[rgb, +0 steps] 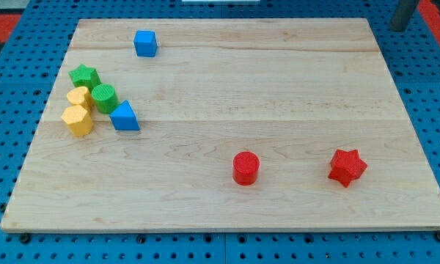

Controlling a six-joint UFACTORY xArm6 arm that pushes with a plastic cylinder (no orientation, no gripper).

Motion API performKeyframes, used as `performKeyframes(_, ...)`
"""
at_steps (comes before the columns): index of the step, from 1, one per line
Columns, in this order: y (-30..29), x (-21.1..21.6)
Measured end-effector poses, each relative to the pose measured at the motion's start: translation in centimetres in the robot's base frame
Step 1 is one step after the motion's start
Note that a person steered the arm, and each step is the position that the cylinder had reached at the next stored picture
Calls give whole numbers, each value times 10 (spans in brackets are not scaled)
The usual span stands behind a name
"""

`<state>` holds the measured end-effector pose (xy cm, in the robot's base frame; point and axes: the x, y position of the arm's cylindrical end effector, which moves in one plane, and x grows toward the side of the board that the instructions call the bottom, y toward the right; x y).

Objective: Slightly push the green circle into the right side of the heart

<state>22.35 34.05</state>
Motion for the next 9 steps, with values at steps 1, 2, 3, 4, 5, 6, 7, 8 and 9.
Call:
performKeyframes(1,0,4)
performKeyframes(2,0,5)
performKeyframes(3,-30,9)
performKeyframes(4,-123,45)
performKeyframes(5,-252,50)
performKeyframes(6,-373,66)
performKeyframes(7,-408,120)
performKeyframes(8,-409,116)
performKeyframes(9,-423,112)
